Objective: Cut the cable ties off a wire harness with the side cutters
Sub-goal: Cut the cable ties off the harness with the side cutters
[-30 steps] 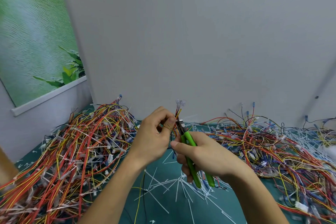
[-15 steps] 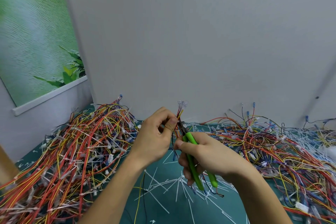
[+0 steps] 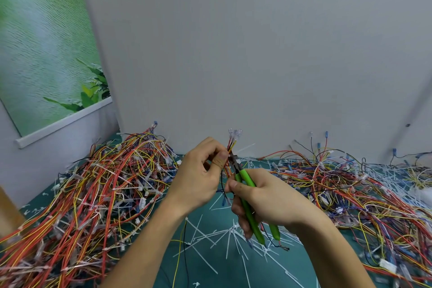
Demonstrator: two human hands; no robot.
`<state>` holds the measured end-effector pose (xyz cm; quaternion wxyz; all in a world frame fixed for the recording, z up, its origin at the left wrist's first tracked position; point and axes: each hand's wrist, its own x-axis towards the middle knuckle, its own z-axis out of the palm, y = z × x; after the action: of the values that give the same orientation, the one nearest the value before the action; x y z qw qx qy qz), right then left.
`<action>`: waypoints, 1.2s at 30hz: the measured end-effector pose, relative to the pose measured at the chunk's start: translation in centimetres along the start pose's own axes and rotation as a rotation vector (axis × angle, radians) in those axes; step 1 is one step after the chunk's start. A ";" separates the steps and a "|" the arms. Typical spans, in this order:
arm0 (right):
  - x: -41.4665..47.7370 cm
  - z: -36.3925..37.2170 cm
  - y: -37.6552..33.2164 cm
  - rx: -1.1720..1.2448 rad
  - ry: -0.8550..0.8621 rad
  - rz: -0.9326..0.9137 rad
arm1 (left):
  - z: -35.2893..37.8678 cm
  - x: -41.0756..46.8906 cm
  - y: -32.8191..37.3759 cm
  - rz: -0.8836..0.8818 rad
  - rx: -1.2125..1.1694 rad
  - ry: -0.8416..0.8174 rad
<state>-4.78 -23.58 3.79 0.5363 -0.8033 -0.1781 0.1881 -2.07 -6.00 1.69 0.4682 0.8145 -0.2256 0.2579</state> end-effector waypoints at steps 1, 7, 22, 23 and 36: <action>0.0 0.0 0.0 0.005 0.007 -0.001 | 0.0 0.0 0.0 0.000 0.002 0.004; 0.5 0.7 0.2 -0.033 0.050 -0.003 | 0.2 0.0 -0.1 -0.032 -0.002 0.025; 0.4 0.3 0.4 -0.041 0.060 -0.004 | 0.5 -0.1 -0.6 -0.128 -0.057 0.102; 0.3 0.3 0.4 -0.041 0.060 0.000 | 0.5 -0.1 -0.7 -0.127 -0.055 0.102; 0.6 0.0 0.2 -0.129 0.037 0.059 | 1.1 -0.2 -1.0 -0.146 -0.018 0.061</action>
<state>-4.30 -23.32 3.56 0.4808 -0.8445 -0.1561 0.1772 -1.39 -6.50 0.47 0.4997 0.8163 -0.1532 0.2458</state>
